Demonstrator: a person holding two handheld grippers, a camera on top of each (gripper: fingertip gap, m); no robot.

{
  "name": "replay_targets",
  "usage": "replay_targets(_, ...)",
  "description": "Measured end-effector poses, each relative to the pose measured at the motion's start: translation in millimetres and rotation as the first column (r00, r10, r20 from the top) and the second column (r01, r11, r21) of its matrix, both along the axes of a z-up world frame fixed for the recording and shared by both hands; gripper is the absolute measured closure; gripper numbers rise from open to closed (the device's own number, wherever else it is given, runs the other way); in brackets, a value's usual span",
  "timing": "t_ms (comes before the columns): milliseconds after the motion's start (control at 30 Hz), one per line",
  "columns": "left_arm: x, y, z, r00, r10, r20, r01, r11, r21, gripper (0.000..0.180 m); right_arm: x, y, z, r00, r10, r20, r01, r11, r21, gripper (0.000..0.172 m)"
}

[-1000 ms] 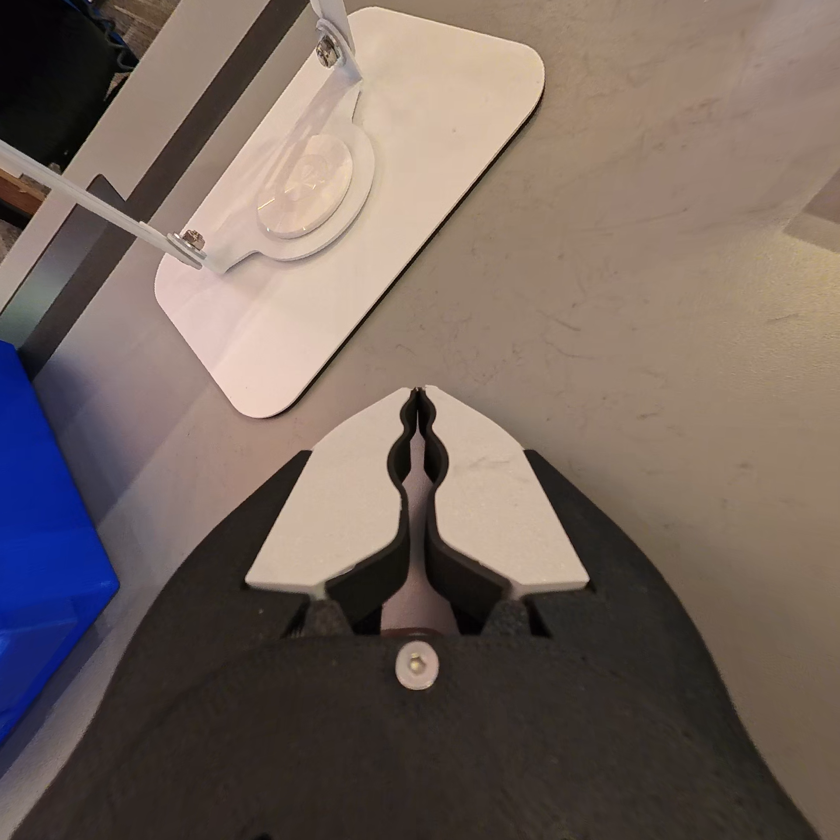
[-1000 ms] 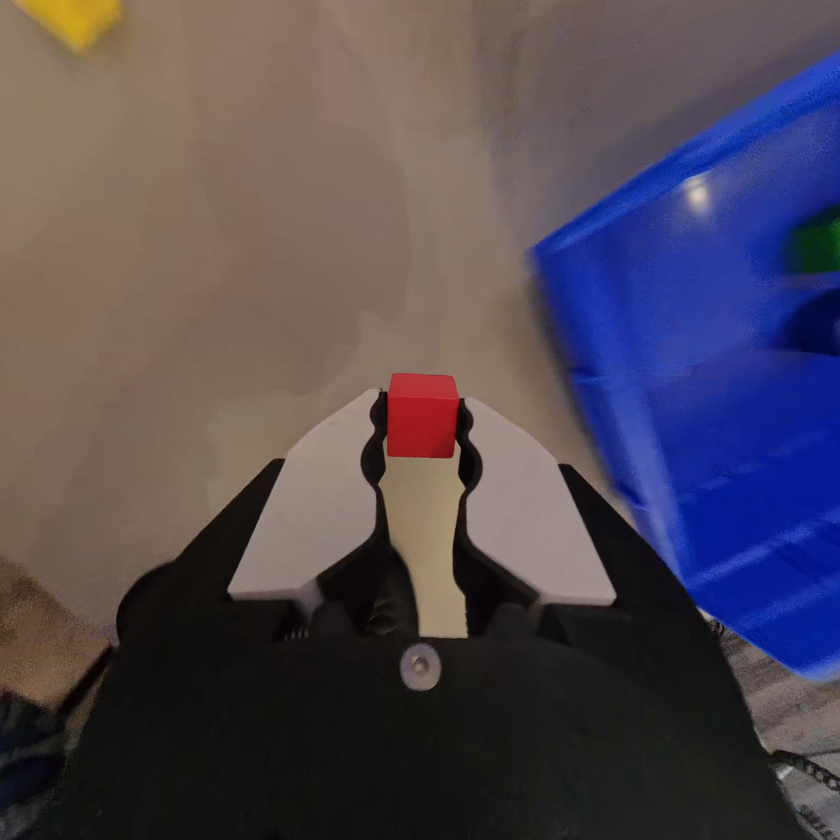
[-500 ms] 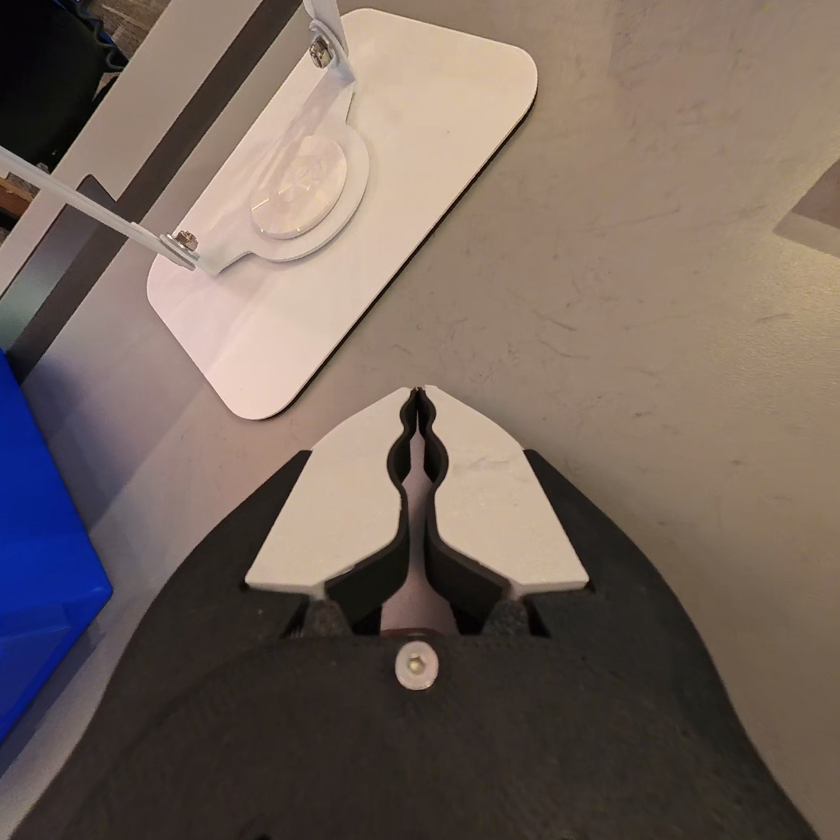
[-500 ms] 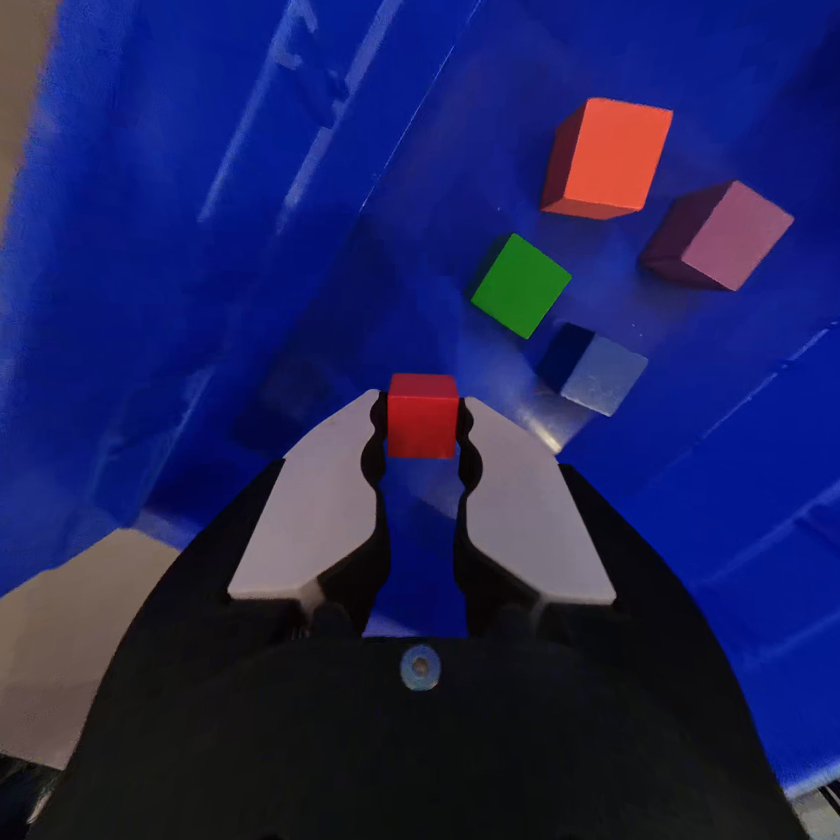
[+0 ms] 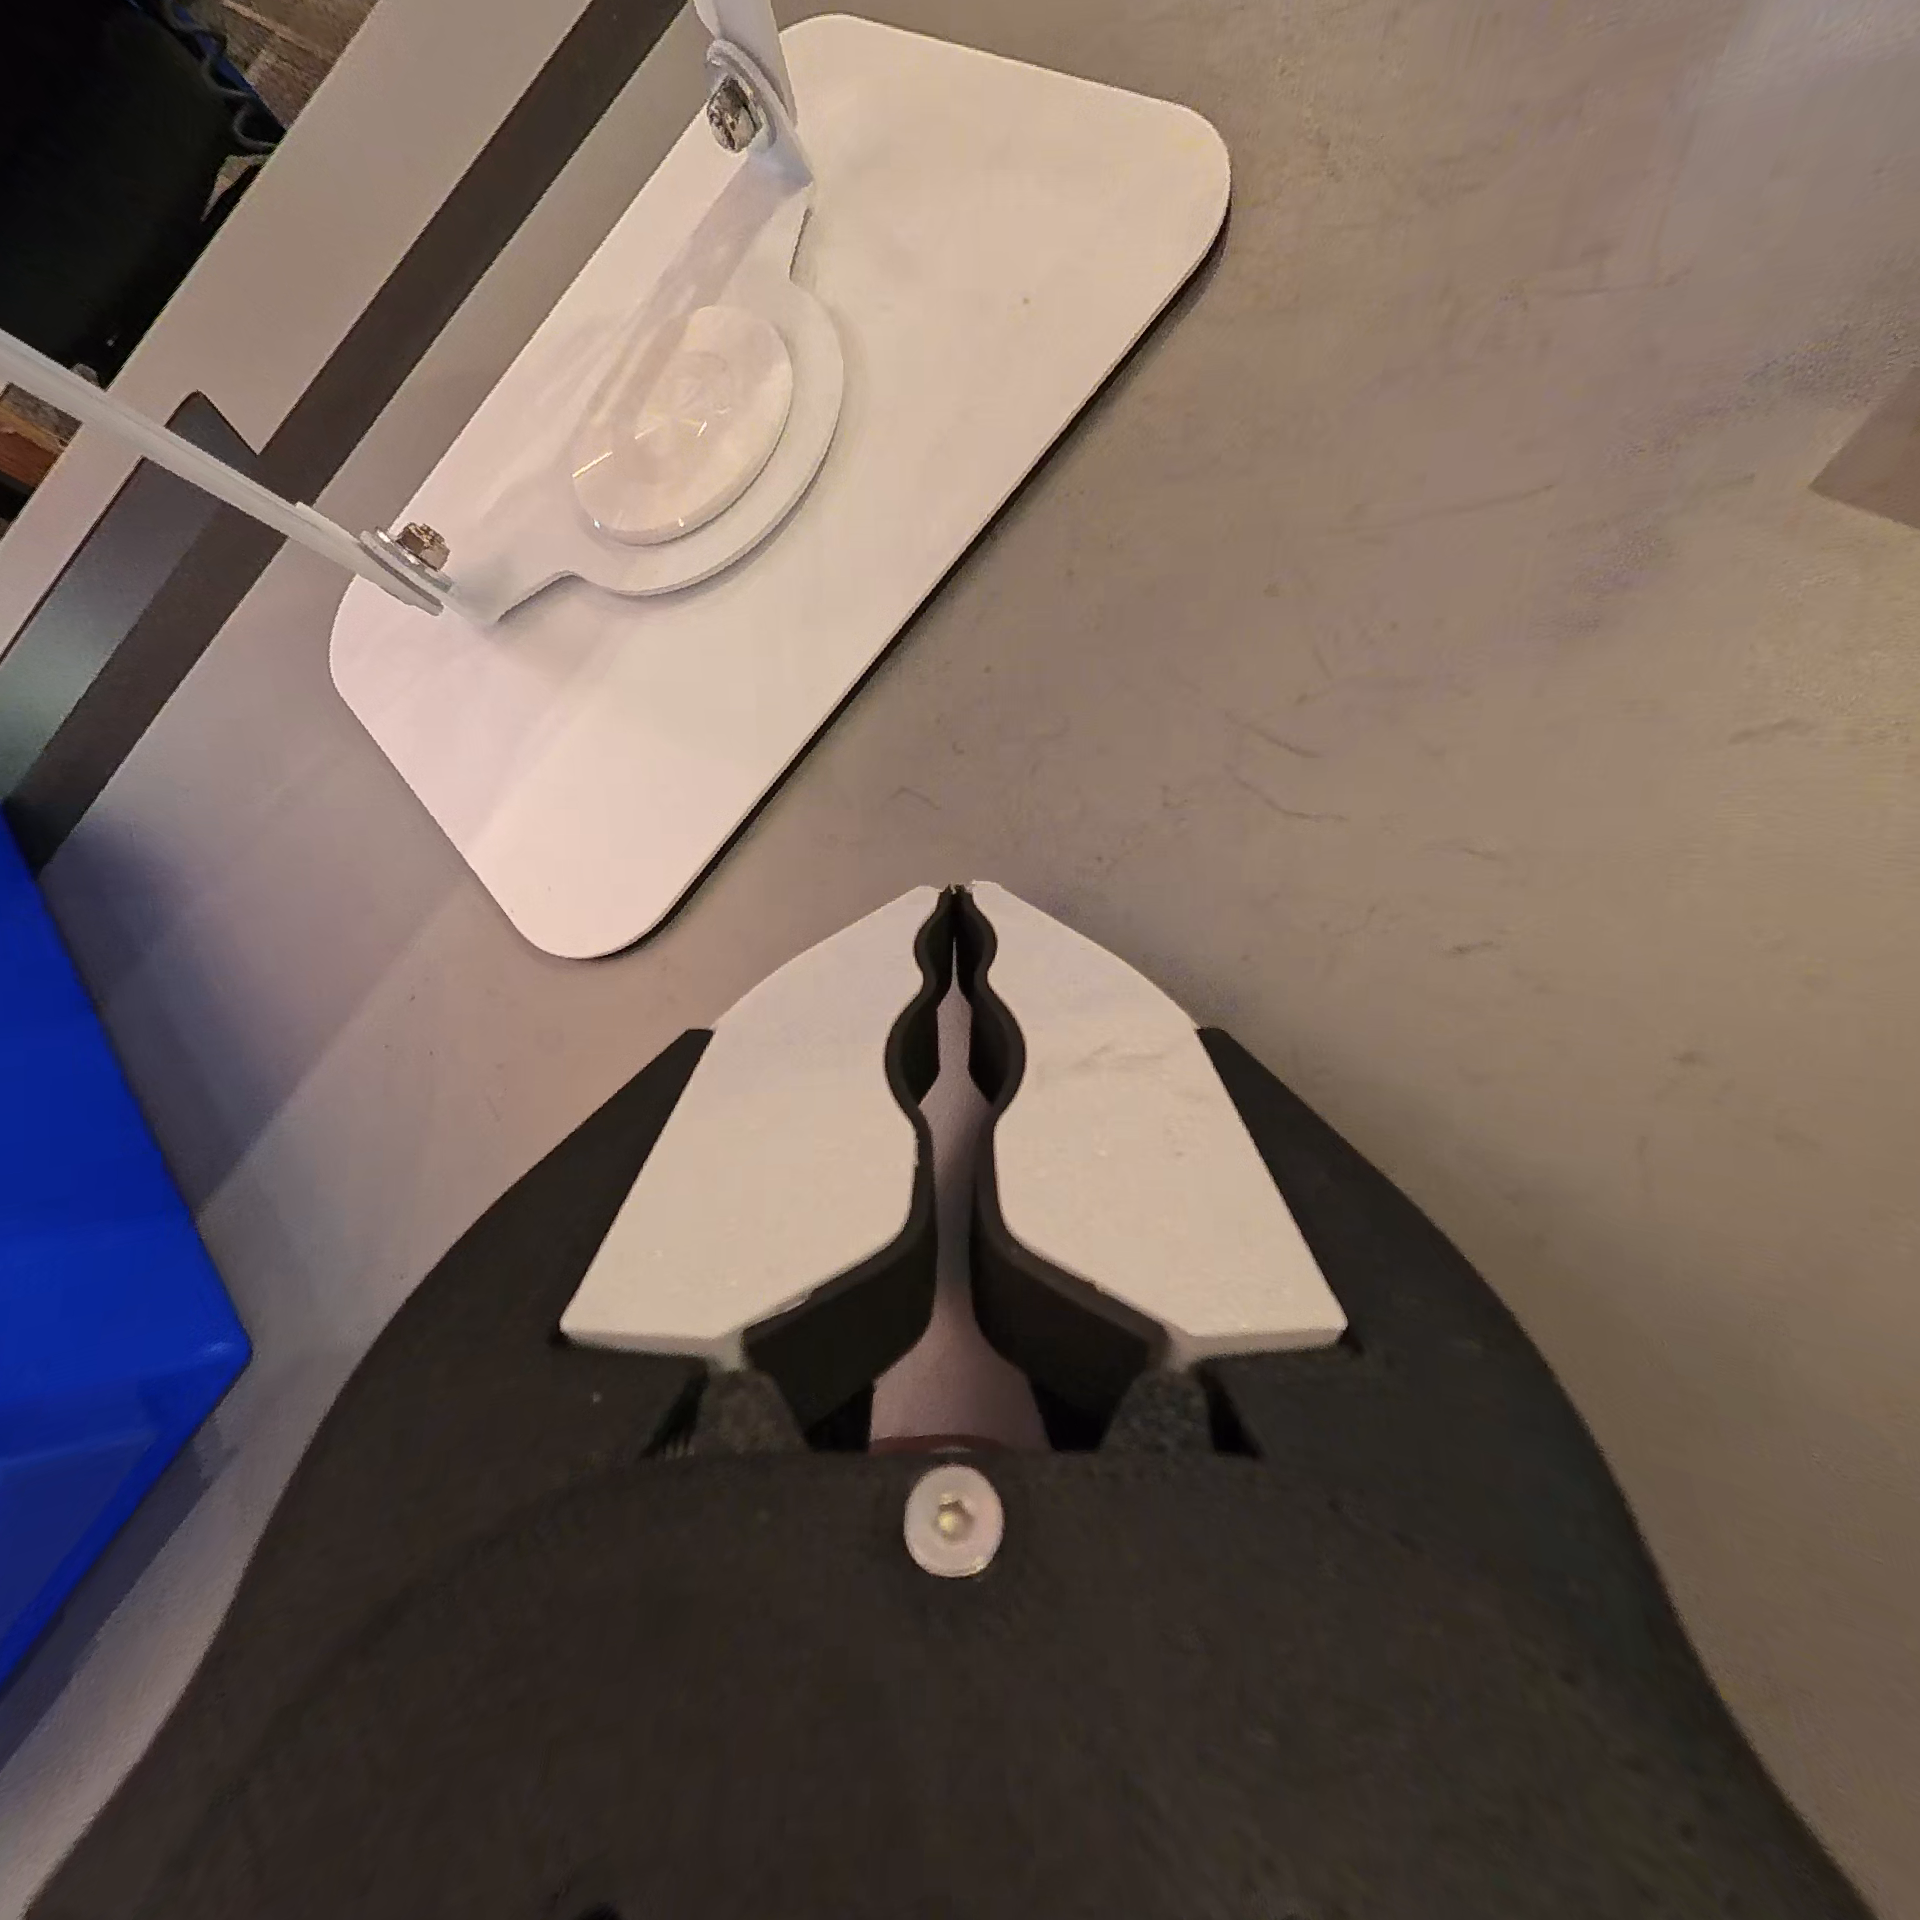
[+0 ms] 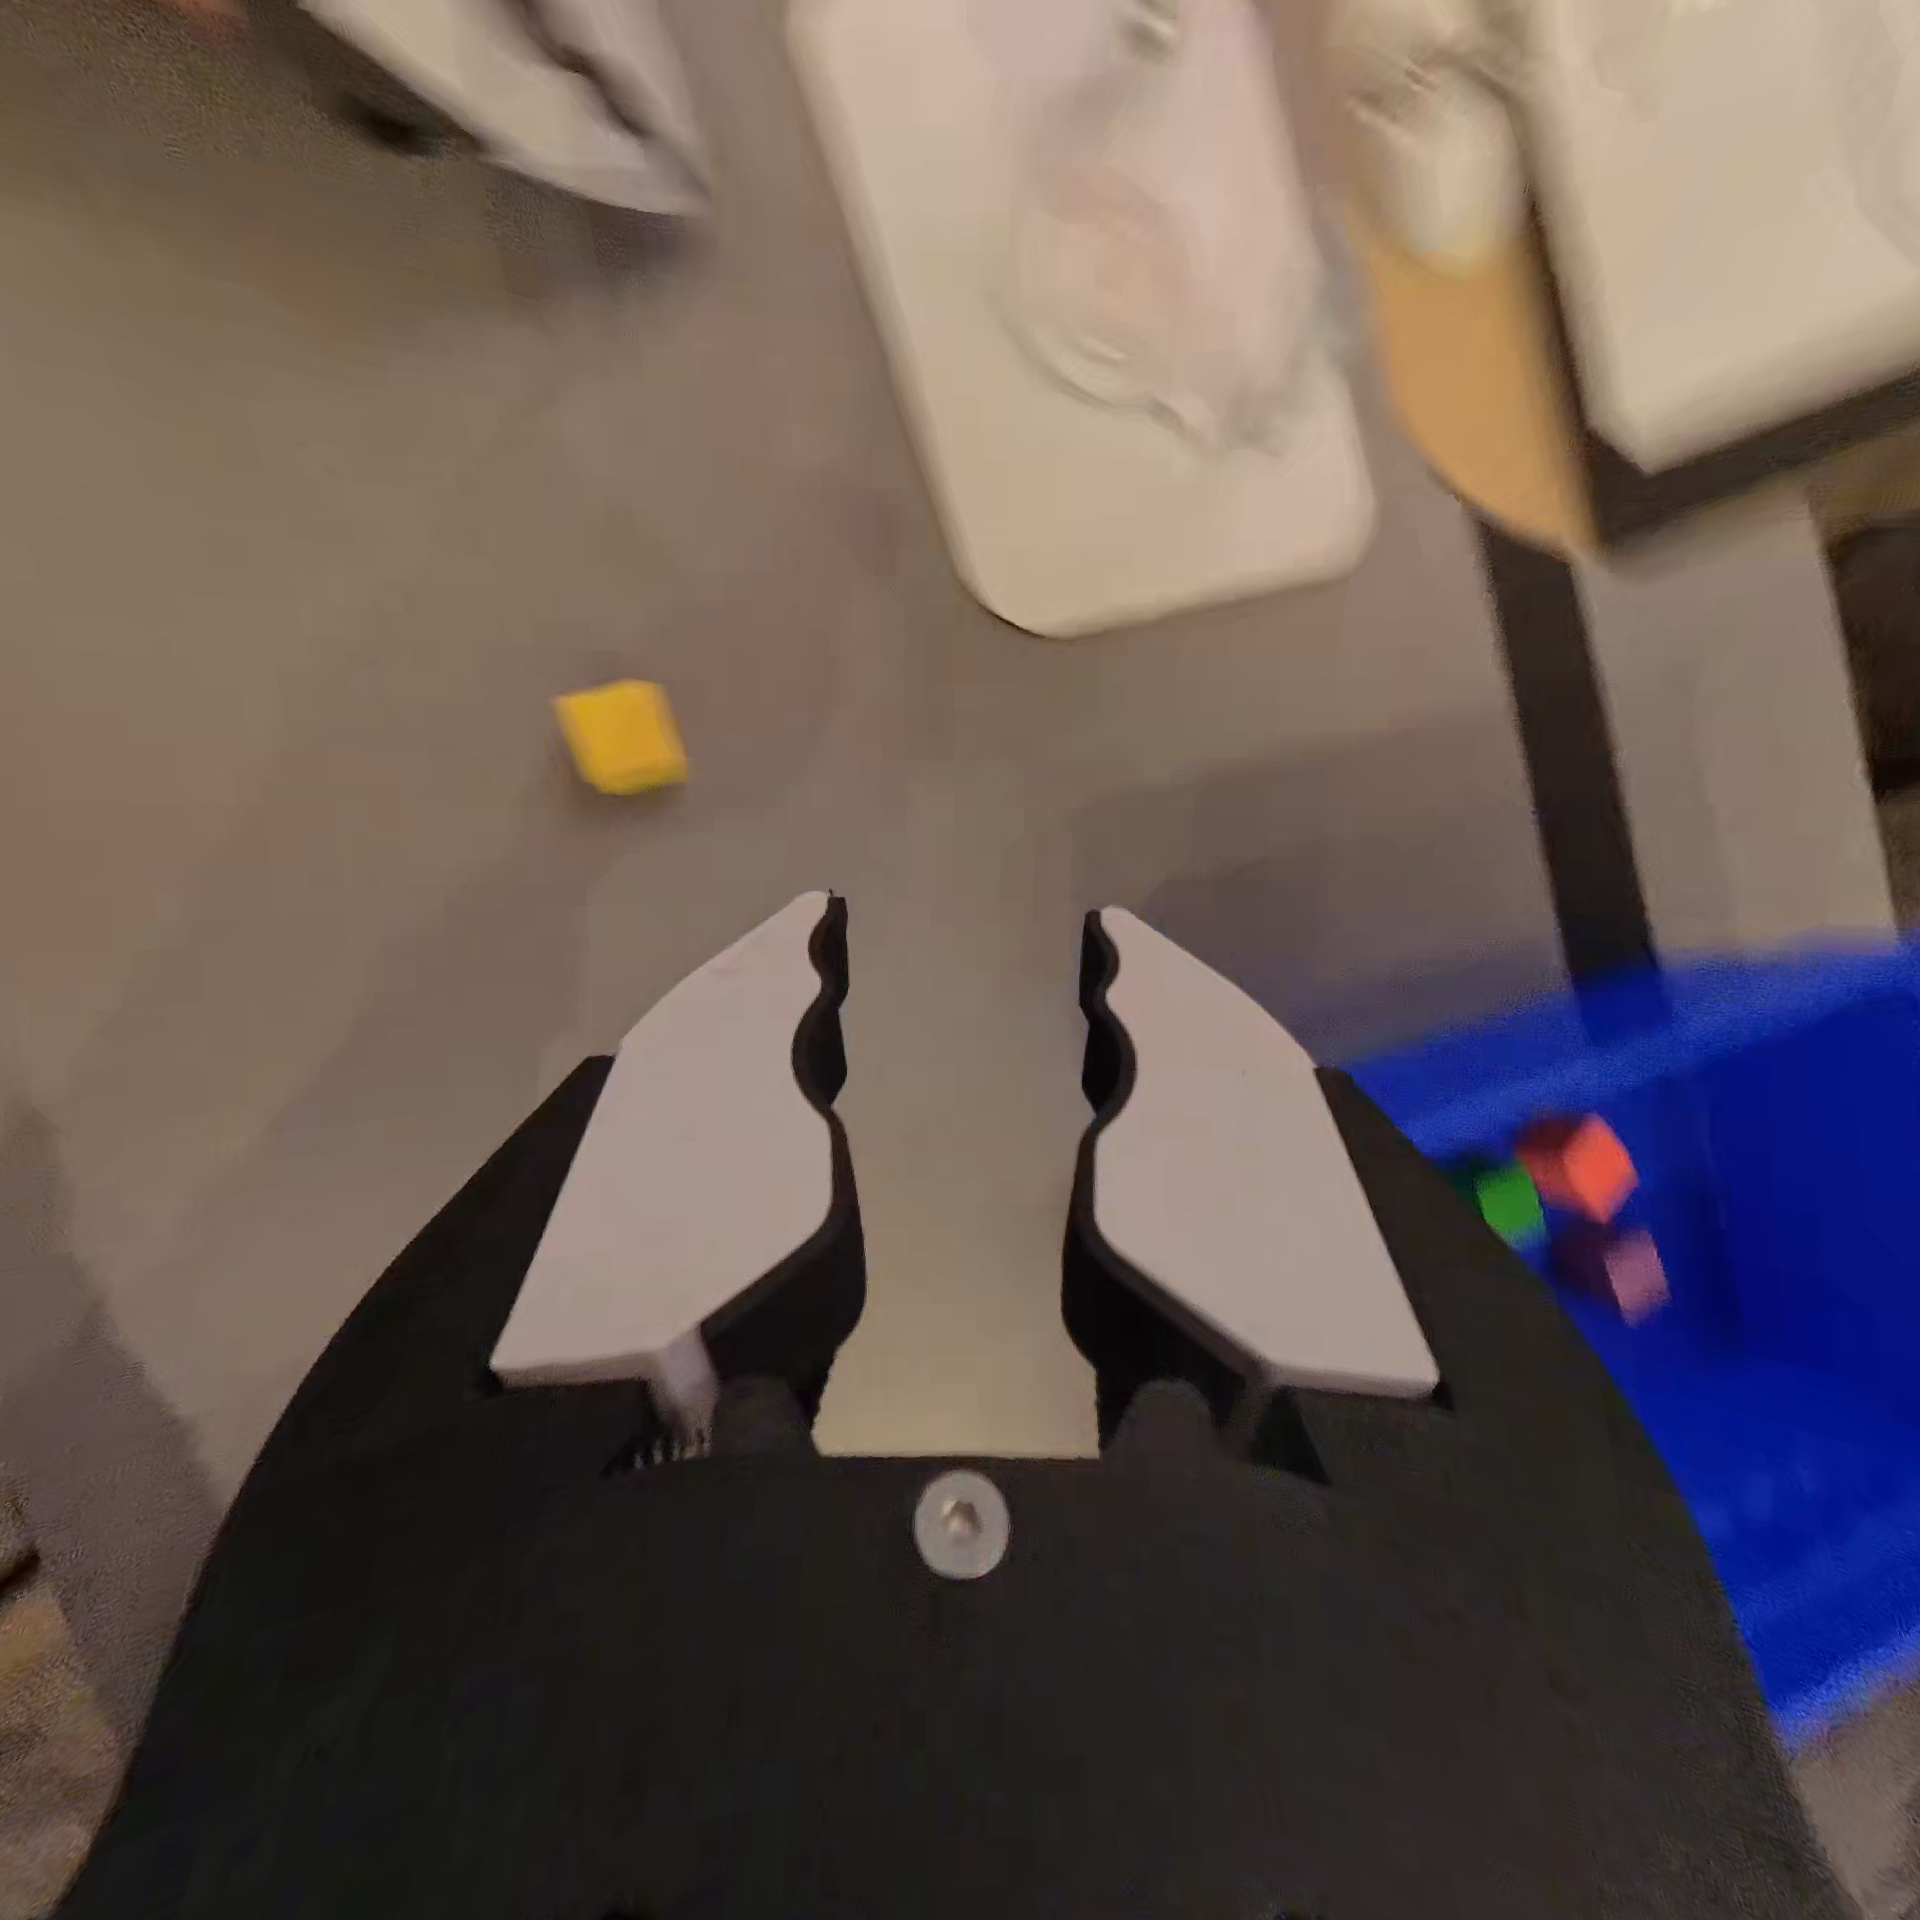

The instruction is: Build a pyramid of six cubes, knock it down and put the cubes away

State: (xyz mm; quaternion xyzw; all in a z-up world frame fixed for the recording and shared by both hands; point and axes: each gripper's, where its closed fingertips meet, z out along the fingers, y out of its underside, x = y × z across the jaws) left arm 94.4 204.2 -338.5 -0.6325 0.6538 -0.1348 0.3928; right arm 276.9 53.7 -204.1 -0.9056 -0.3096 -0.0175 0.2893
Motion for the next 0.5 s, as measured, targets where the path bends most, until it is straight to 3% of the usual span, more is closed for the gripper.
replay_targets(67,0.1,0.0,0.1,1.0,0.0,0.0,0.0,1.0,0.004,0.18,-50.3,-5.7,-23.0,0.985,0.172,0.029,-0.17,0.984,-0.054,0.126)
replay_targets(200,0.1,-0.4,0.2,1.0,-0.004,0.001,0.004,1.0,0.008,0.18,-96.4,-10.8,-79.7,0.958,0.282,0.058,-0.262,0.939,-0.223,0.118)
replay_targets(433,0.3,-1.2,0.0,1.0,-0.01,0.0,0.01,1.0,0.001,0.18,-108.5,-5.5,-127.2,0.954,0.296,0.043,-0.268,0.909,-0.32,0.126)
replay_targets(500,0.3,-1.3,0.0,1.0,-0.011,0.0,0.011,1.0,-0.001,0.18,-104.0,-3.7,-136.4,0.951,0.3,0.075,-0.26,0.906,-0.335,0.143)
